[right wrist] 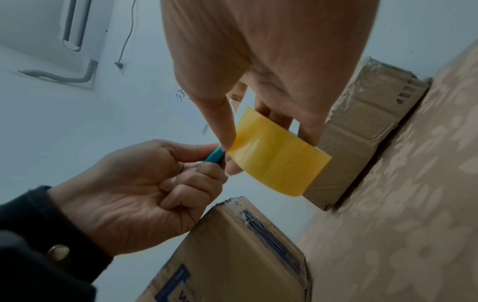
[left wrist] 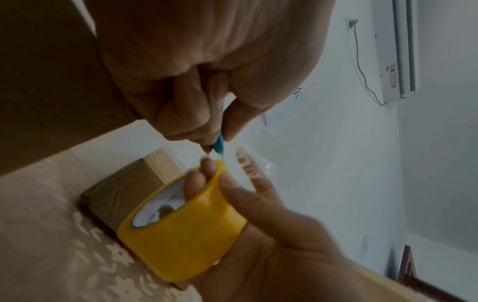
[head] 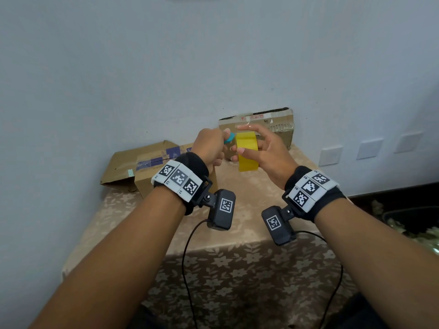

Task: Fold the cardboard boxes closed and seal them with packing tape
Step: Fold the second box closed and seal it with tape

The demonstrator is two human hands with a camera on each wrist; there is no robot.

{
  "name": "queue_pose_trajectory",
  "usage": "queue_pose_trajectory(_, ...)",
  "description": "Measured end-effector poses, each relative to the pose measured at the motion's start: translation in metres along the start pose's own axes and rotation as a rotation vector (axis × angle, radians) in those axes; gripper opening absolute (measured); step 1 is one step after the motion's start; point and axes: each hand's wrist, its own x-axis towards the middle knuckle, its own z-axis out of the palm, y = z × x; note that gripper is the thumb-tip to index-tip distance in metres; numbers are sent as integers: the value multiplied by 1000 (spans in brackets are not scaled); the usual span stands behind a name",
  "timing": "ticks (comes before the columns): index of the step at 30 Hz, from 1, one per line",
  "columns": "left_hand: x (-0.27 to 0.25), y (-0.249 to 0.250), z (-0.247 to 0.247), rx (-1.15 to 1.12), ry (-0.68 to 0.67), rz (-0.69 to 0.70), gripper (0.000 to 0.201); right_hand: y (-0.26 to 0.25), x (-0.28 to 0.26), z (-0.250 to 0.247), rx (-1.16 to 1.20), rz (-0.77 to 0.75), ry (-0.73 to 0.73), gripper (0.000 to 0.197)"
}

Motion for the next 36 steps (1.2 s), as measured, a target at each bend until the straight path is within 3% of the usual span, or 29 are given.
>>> queue_pose_trajectory(4,13,-7,0,197,142,110,38,-3,0,2,18,5,-1,47)
queue_pose_trajectory(9,8,-12,3,508,135,292,25,0,3,-3,-18,43,84,45)
queue_pose_trajectory(15,-2,-13,13,837,3,349,41,5,2,-13,-49,111,193,40)
queue_pose_trajectory(18,-1,-13,14,800,50,424,48,6,1,-15,-47,131,208,38)
queue_pose_trajectory(20,1,-12,14,624,71,447,59,5,1,-15,-41,134,206,37)
queue_pose_trajectory(24,2,-6,16,348,25,372,73,0,-1,-10,-18,105,160,34)
queue_pose_trajectory(26,5,-5,15,254,23,380,57,-3,-3,-7,-23,90,128,35)
queue_pose_trajectory(30,8,-6,13,137,109,475,7,-5,-6,-3,-30,70,51,37)
queue_pose_trajectory(36,10,-8,11,255,183,594,15,-3,-2,-1,-70,95,58,37)
